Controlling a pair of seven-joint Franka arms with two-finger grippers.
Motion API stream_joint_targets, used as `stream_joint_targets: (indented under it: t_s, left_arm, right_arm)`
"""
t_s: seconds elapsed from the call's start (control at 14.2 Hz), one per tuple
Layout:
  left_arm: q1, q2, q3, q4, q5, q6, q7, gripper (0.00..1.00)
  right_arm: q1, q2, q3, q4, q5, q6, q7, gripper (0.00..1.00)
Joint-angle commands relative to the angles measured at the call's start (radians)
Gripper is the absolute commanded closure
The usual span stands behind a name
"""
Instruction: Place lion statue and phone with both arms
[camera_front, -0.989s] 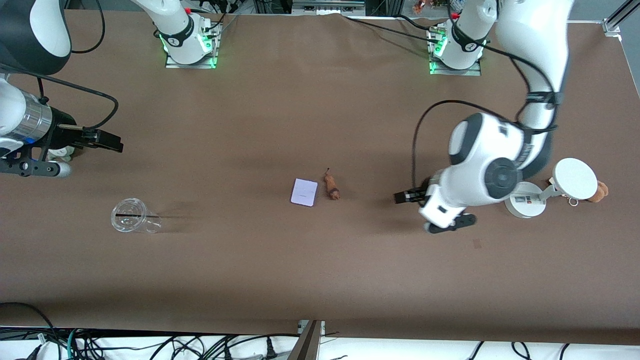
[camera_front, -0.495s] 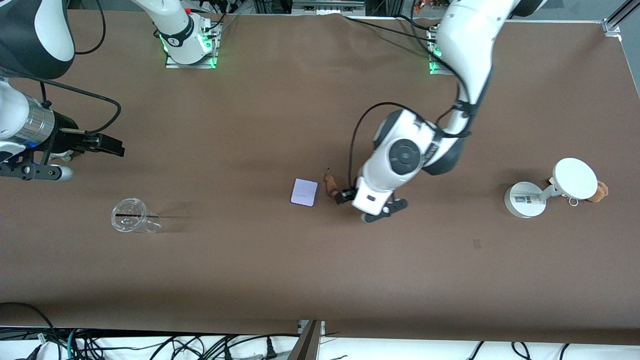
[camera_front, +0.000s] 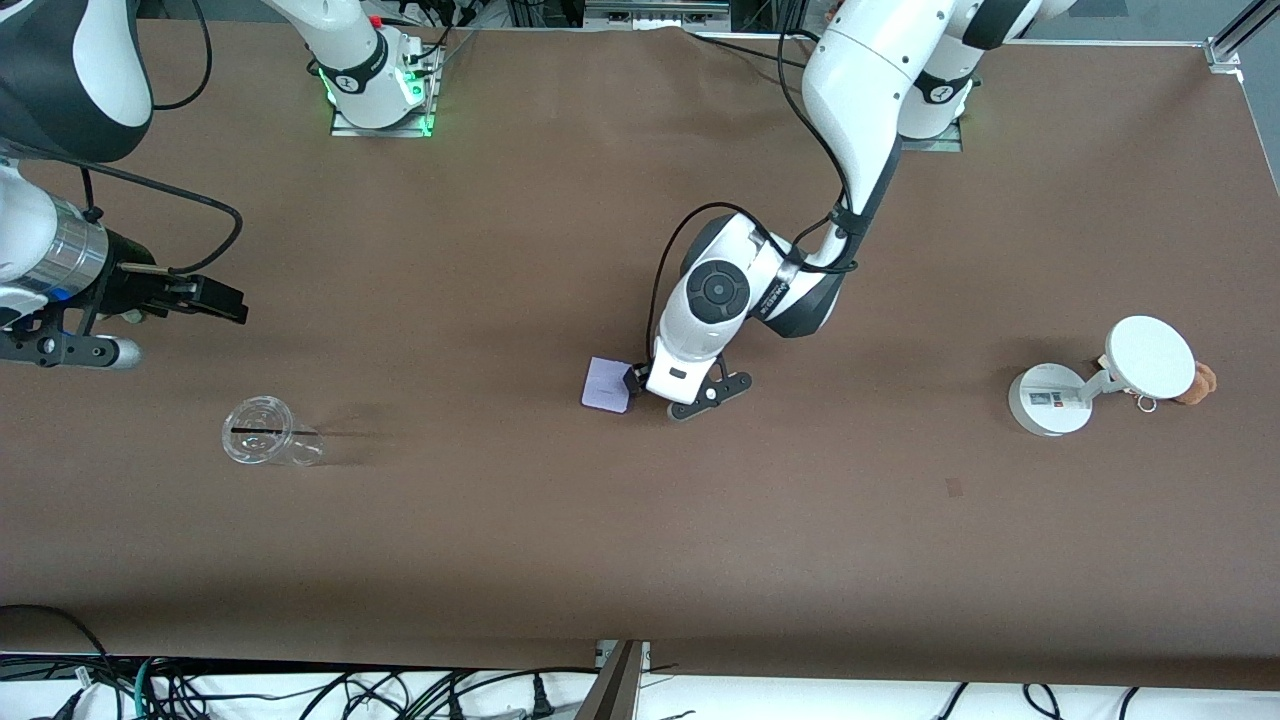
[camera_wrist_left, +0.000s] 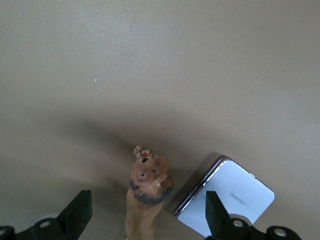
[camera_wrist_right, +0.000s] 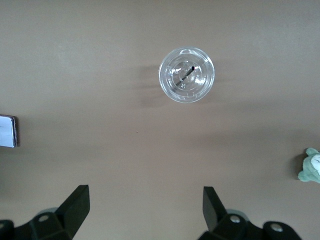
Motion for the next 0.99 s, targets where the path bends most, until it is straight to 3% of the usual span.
stream_joint_targets:
  t_s: [0.0, 0.07, 0.28, 0.35, 0.71, 0.92]
  left_arm:
    - [-0.015, 0.035, 0.021, 0.028, 0.052, 0.025, -0.020, 0.00]
    - [-0.018, 0.035, 0.019, 0.028, 0.073, 0.025, -0.020, 0.08]
    - [-0.020, 0.035, 0.018, 0.025, 0.106, 0.021, -0.009, 0.91]
    - [-0.020, 0.035, 0.018, 0.022, 0.107, 0.021, -0.007, 1.00]
    - [-0.006, 0.023, 0.021, 0.001, 0.109, 0.002, -0.006, 1.00]
    - [0.038, -0.013, 0.021, 0.005, 0.109, -0.064, 0.118, 1.00]
  right_arm:
    - [0.010, 0.015, 0.001, 0.016, 0.015, 0.034, 0.012, 0.00]
    - [0.015, 0.016, 0.001, 0.016, 0.015, 0.040, 0.013, 0.00]
    - [0.035, 0.027, 0.001, 0.016, 0.015, 0.089, 0.015, 0.00]
    - [0.046, 0.029, -0.001, 0.016, 0.015, 0.101, 0.015, 0.00]
    - [0.087, 0.065, -0.001, 0.013, 0.015, 0.184, 0.024, 0.00]
    - [0.170, 0.125, -0.001, 0.016, 0.011, 0.277, 0.171, 0.00]
